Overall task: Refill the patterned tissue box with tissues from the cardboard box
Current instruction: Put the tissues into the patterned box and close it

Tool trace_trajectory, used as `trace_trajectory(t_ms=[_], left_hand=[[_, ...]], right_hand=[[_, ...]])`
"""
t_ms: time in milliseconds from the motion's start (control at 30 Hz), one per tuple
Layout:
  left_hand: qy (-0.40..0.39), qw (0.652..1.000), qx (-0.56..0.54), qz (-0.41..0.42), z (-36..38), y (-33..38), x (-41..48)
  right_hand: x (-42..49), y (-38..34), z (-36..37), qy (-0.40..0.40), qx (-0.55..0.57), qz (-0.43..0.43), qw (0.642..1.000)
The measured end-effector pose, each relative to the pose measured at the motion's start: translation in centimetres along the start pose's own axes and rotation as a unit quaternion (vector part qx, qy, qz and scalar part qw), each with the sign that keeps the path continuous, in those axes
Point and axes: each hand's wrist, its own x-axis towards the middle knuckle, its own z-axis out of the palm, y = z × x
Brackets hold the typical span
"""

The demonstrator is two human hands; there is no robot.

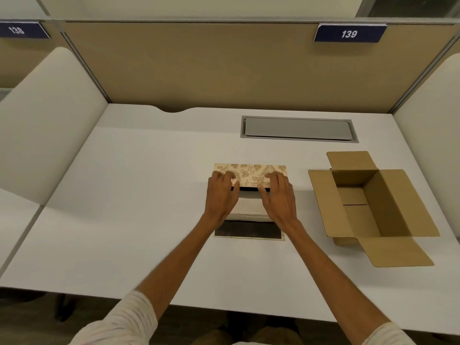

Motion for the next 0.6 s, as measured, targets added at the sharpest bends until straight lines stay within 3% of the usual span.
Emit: trace_trajectory(t_ms=[67, 167, 333, 433, 600], left_hand=[[-0.037, 0.999, 0.014, 0.013, -0.2, 0.0, 1.7], [-0.155, 0.987, 0.043, 0.003, -0.1, -0.3, 4.1], [-0.272, 0.954, 0.114, 0.046, 0.3, -1.0, 6.0], [-0.290, 0.949, 0.114, 0.050, 0.2, -1.0, 6.4], [-0.270, 0.958, 0.084, 0.041, -0.2, -0.8, 5.9]], right_hand=[[2.0, 0.4, -0.3, -0.075, -0.015, -0.011, 0.997], [4.7, 1.0, -0.7, -0.167, -0.054, -0.026, 0.984], [6.9, 2.0, -0.7, -0.262, -0.082, -0.031, 0.961], [6.9, 2.1, -0.5, -0.271, -0.075, -0.019, 0.959], [6.2, 2.0, -0.8, -0.222, -0.059, -0.036, 0.973]])
